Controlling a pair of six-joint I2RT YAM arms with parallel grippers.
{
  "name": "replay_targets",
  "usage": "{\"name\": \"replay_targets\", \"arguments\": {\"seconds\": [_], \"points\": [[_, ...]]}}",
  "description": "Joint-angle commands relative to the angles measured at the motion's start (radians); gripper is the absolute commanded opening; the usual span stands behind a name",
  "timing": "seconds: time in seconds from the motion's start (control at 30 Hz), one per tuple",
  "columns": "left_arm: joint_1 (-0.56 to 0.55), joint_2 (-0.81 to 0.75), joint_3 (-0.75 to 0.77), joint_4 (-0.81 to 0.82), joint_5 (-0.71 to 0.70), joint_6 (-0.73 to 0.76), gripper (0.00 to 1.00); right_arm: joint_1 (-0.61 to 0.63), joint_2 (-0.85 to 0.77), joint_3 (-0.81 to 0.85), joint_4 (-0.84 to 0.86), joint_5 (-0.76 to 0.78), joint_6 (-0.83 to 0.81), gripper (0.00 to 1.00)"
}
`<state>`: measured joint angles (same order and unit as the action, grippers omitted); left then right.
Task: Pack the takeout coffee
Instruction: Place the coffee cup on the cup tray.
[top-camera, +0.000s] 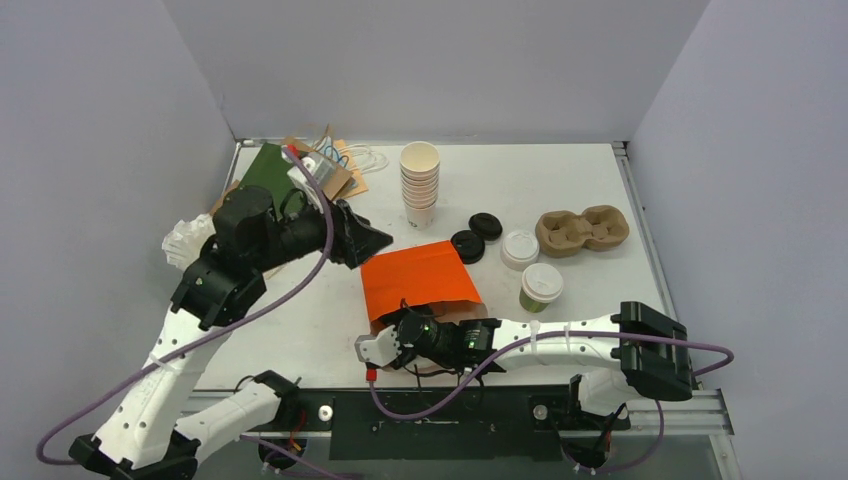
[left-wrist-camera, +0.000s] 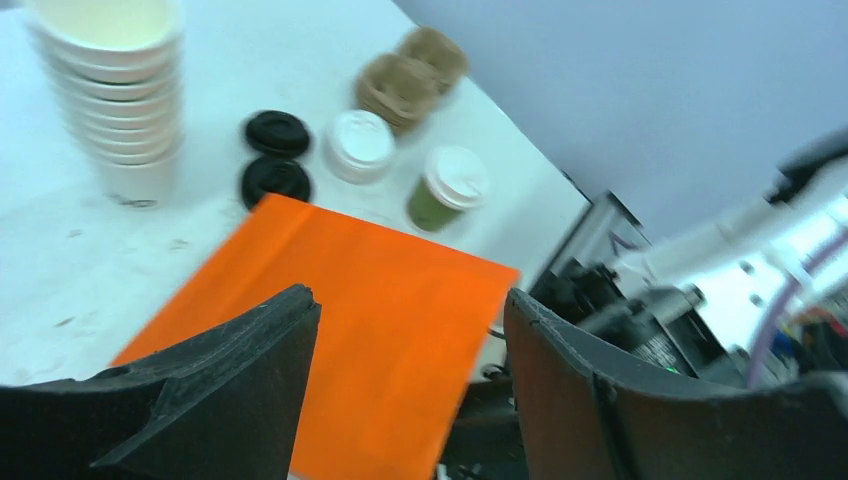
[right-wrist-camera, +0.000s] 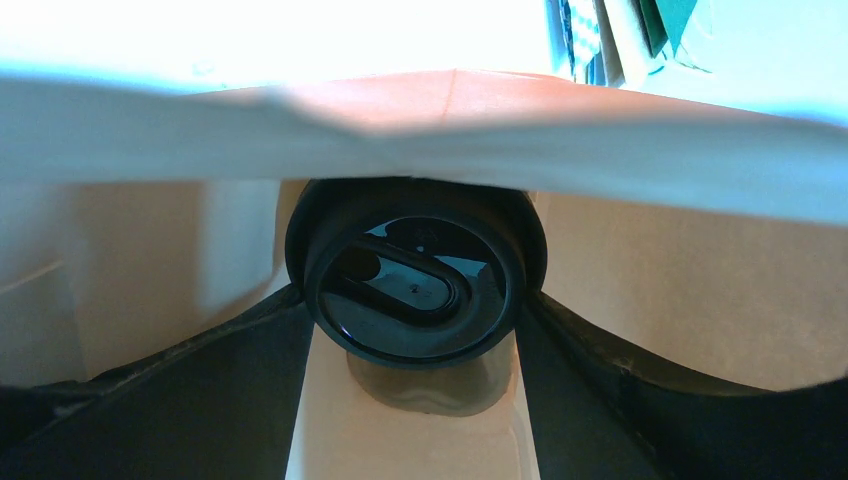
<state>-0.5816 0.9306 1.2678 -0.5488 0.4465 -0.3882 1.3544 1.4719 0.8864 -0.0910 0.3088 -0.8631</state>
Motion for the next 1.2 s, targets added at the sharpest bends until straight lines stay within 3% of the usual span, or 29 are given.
{"name": "replay_targets", "arguments": {"seconds": [0.0,0.2,0.3,0.43,0.73,1.17], "points": [[0.173,0.055,0.034,-0.051,-0.076,0.006,0.64,-0.008,0.014,0.039,-0.005,-0.008,-0.004,0.29],[0.456,0.157,-0.205,0.230,0.136,-0.178,0.64,-0.008,0.024,0.059,-0.024,-0.012,-0.004,0.28],[0.508,0.210,-0.339,0.421,0.150,-0.257,0.64,-0.007,0.023,0.065,-0.033,-0.011,-0.004,0.28],[0.498,0.303,-0.397,0.524,0.125,-0.277,0.64,-0.014,0.020,0.066,-0.030,-0.018,-0.002,0.28],[0.350,0.495,-0.405,0.592,-0.057,-0.186,0.63,-0.032,0.008,0.073,-0.035,-0.046,-0.006,0.28],[0.330,0.645,-0.462,0.696,-0.149,-0.213,0.60,-0.041,0.035,0.114,-0.069,-0.071,-0.014,0.28]]}}
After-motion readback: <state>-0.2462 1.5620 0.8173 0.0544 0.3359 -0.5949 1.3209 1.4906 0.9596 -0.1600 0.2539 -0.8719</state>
